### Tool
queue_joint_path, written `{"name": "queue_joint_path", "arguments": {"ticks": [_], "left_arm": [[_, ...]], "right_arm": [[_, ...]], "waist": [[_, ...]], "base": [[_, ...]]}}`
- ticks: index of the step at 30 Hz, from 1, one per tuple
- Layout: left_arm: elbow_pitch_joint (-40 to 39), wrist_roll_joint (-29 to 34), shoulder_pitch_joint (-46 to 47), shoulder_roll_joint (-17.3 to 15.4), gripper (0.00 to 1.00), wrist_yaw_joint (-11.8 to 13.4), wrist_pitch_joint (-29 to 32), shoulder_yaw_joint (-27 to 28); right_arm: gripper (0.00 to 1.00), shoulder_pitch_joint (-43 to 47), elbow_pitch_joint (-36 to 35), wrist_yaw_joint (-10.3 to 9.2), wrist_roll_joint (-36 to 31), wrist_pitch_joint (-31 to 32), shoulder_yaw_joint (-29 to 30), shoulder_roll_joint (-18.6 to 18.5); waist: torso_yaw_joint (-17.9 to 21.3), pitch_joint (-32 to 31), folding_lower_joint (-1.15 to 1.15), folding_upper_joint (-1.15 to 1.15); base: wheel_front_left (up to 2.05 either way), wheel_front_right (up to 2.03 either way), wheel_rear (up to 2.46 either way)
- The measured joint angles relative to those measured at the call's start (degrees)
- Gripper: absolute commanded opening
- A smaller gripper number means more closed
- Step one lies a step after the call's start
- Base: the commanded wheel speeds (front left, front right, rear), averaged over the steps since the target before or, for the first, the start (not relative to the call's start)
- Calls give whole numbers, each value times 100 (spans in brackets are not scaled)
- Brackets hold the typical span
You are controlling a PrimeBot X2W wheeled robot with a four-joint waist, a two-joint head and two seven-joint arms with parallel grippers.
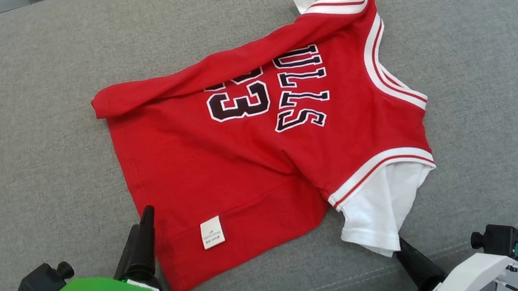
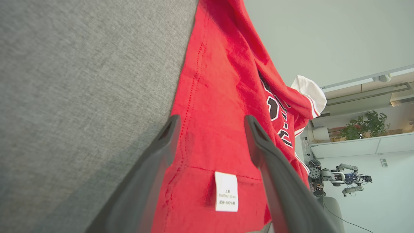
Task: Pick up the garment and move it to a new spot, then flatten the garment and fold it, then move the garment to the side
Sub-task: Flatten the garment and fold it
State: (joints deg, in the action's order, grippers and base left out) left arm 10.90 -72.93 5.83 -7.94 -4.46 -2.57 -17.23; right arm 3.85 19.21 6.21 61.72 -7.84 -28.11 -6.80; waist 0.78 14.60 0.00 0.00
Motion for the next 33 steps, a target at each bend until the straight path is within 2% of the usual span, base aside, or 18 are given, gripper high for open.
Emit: {"name": "queue_joint_path", "arguments": {"ticks": [3,4,6,17,23,28,33], "left_arm": [[-2,0,0,1,100,3,1,-1],[-2,0,0,1,100,23,1,-1],[-2,0,0,1,100,44,2,-1],[-5,0,-3,0,100,62,54,-25],[80,26,-138,-48,100,181,163,-149],[163,358,-224,-254,100,264,183,-233],[151,360,-229,-211,100,265,176,-309]], "right_arm": [[18,-8,25,31,86,55,-25,11],[9,-8,32,31,91,60,-32,20],[0,-9,34,32,134,83,-36,48],[0,-28,-257,52,466,83,13,99],[0,-94,-347,55,502,81,136,-98],[0,-94,-412,59,543,81,133,-140],[0,-93,-475,83,591,81,68,-170]], "waist": [[-9,5,0,0],[-9,5,0,0],[-9,6,0,0],[31,-21,0,0],[73,-68,0,0],[80,-95,0,0],[70,-111,0,0]], "base": [[0,0,0],[0,0,0],[0,0,0],[0,0,0],[0,0,0],[0,0,0],[0,0,0]]}}
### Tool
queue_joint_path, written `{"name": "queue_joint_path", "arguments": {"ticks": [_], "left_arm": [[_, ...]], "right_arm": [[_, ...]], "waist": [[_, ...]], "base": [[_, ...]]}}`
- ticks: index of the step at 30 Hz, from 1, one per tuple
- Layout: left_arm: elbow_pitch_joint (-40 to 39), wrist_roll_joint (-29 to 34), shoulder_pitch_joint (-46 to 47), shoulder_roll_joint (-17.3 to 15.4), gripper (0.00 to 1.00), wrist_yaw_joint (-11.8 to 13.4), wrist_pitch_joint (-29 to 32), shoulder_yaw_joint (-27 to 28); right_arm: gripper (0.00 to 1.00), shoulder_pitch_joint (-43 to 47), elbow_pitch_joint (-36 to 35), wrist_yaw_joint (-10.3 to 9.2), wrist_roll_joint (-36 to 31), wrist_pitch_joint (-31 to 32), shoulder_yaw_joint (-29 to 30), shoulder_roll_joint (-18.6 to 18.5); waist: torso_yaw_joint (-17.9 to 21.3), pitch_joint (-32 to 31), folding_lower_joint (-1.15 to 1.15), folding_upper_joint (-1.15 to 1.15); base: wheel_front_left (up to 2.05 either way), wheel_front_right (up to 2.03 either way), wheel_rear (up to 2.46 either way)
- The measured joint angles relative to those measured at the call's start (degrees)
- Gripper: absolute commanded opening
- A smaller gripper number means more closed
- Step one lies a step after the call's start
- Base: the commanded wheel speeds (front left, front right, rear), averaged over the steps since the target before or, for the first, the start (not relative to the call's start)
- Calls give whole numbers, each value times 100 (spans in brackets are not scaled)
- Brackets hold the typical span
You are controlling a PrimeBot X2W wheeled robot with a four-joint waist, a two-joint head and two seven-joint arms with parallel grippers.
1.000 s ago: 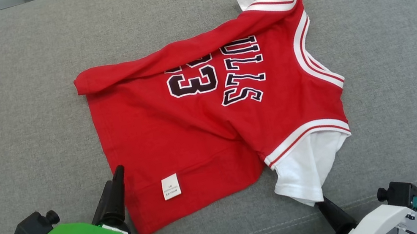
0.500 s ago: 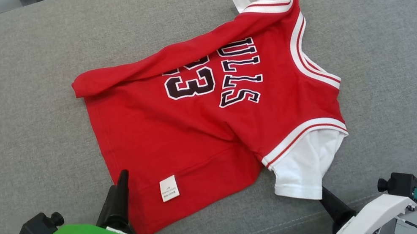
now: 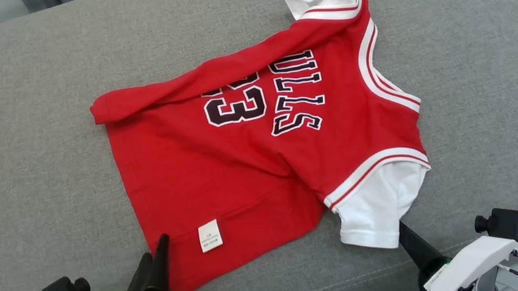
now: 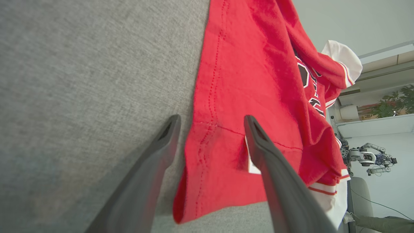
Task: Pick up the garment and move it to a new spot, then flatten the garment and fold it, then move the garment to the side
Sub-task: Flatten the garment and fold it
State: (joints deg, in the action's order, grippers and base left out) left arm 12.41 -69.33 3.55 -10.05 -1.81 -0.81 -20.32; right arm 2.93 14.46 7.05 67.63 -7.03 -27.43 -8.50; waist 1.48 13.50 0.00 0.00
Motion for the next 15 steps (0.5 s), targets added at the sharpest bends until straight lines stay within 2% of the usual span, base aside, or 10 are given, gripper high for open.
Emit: {"name": "queue_joint_path", "arguments": {"ticks": [4,9,12,13,15], "left_arm": [[-33,0,0,60,100,-1,26,-77],[-93,0,-5,94,94,-1,27,-126],[-143,0,-10,98,72,-1,33,-158],[-159,0,-12,99,52,-1,34,-164],[-180,0,-13,103,45,-1,34,-172]], "right_arm": [[0,2,-36,0,3,1,-59,-23],[0,8,-74,0,56,2,-88,-79],[0,15,-85,0,60,2,-104,-102],[0,16,-89,0,60,2,-110,-105],[0,18,-105,0,62,2,-125,-108]], "waist": [[-7,-7,0,0],[-12,-23,0,0],[-19,-33,0,0],[-23,-35,0,0],[-31,-38,0,0]], "base": [[0,0,0],[0,0,0],[0,0,0],[0,0,0],[0,0,0]]}}
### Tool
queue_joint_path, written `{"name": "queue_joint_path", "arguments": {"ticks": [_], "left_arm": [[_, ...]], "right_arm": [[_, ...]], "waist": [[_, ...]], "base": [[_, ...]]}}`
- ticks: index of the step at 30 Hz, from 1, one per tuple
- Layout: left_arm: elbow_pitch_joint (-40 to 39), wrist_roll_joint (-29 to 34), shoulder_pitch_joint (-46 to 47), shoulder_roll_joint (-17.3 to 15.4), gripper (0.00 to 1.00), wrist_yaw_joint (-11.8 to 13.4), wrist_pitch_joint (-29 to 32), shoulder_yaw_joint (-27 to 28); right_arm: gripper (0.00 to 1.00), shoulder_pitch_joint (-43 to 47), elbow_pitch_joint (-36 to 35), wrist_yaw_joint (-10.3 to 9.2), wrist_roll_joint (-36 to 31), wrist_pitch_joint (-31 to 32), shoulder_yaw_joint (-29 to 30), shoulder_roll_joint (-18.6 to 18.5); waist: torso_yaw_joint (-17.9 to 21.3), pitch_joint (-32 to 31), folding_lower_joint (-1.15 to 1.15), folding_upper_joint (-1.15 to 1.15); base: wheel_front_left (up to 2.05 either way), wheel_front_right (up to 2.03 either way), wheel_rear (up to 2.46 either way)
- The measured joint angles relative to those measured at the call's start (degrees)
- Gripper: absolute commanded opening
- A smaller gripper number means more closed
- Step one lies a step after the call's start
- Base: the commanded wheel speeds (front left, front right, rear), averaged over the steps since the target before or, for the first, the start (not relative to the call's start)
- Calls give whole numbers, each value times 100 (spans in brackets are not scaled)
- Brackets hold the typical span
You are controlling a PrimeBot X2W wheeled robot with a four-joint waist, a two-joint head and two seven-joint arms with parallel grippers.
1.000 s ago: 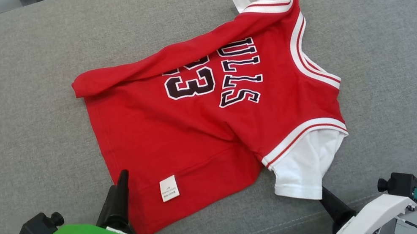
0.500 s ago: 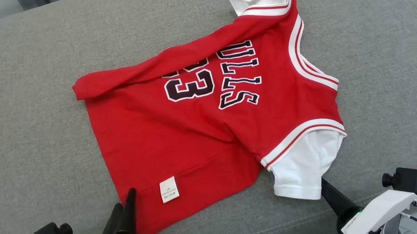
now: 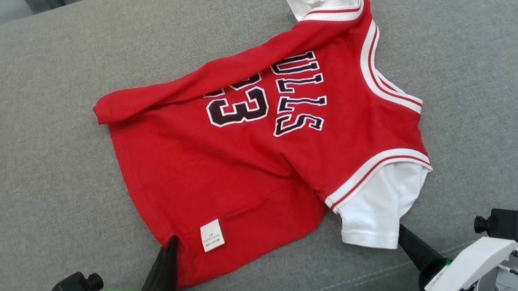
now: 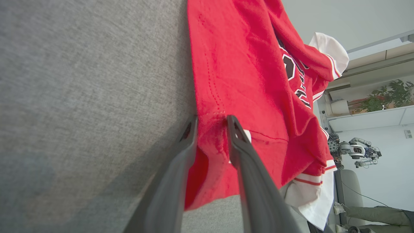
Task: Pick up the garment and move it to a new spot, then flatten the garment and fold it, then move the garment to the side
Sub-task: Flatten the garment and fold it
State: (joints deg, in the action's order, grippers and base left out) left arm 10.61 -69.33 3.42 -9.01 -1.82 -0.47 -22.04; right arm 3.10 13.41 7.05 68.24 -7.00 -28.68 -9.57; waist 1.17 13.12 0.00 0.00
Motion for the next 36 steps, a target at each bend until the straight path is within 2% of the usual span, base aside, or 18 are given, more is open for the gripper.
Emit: {"name": "queue_joint_path", "arguments": {"ticks": [2,8,11,14,15,25,36], "left_arm": [[-3,0,-4,5,42,0,0,-1],[-27,2,-21,3,43,0,0,0],[-33,15,-21,-19,36,1,0,0],[-45,69,-21,-65,11,16,-1,1],[-57,110,-21,-79,0,30,-9,4],[-297,312,-20,-172,0,33,-43,8],[-992,307,-14,-197,0,32,-96,114]], "right_arm": [[0,0,-13,0,13,0,-21,-3],[0,1,-47,0,56,-1,-58,-43],[0,2,-63,0,57,-1,-73,-56],[0,2,-77,0,94,-1,-93,-68],[0,2,-80,0,100,-1,-100,-75],[0,3,-97,0,141,-9,-154,-119],[0,-17,-326,0,185,-160,-45,-214]], "waist": [[-6,-2,0,0],[-17,12,0,0],[-20,21,0,0],[-22,28,0,0],[-23,29,0,0],[-58,15,0,0],[-100,-16,0,0]], "base": [[0,0,0],[0,0,0],[0,0,0],[0,0,0],[0,0,0],[0,0,0],[0,0,0]]}}
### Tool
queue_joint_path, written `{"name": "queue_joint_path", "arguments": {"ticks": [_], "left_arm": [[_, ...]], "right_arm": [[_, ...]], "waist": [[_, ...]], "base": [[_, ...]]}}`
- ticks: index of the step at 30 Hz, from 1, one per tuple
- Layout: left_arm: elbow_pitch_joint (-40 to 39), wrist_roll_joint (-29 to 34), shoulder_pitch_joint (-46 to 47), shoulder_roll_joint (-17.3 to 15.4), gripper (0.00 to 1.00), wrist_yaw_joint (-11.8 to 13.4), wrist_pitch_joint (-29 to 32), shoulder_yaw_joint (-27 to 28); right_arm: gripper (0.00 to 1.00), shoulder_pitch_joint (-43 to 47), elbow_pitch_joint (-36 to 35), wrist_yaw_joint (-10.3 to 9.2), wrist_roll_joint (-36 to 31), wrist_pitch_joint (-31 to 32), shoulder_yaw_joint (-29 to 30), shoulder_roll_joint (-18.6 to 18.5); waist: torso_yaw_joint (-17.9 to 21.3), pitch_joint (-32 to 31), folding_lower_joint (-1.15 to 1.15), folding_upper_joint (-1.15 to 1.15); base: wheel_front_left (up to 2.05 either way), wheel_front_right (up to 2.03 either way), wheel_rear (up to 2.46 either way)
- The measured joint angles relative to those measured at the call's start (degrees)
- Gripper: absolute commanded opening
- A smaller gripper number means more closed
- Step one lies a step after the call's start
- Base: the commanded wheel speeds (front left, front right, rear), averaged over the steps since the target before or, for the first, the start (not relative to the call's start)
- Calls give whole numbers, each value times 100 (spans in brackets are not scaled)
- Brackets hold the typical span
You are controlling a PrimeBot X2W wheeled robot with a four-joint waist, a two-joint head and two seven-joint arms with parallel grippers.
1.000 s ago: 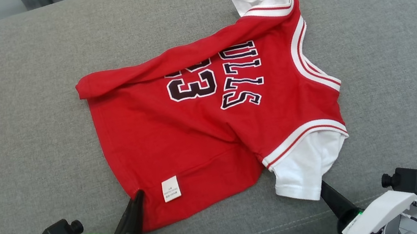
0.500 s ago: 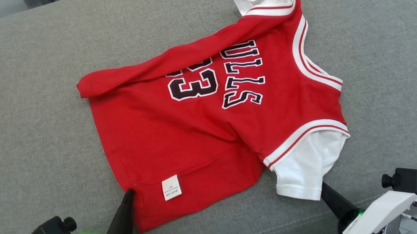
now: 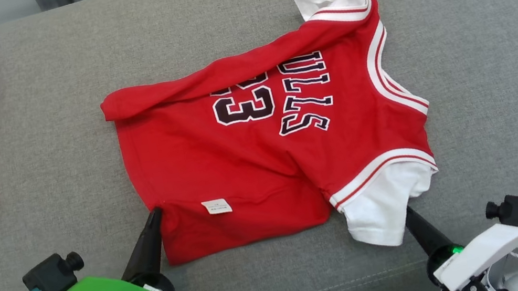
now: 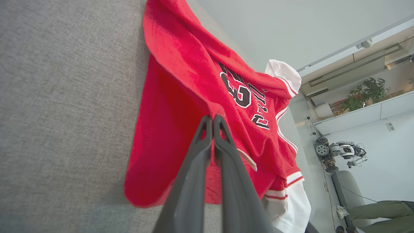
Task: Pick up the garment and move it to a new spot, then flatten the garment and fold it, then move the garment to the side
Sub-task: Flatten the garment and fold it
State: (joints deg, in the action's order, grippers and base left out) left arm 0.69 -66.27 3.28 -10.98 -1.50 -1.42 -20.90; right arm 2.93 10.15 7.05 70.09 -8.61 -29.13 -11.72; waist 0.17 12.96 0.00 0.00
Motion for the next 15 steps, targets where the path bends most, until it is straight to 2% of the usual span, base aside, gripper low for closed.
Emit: {"name": "queue_joint_path", "arguments": {"ticks": [15], "left_arm": [[-686,-112,7,-182,0,1,-74,439]], "right_arm": [[0,-1183,-1690,0,8,-86,510,-600]], "waist": [[40,-282,0,0]], "base": [[0,0,0]]}}
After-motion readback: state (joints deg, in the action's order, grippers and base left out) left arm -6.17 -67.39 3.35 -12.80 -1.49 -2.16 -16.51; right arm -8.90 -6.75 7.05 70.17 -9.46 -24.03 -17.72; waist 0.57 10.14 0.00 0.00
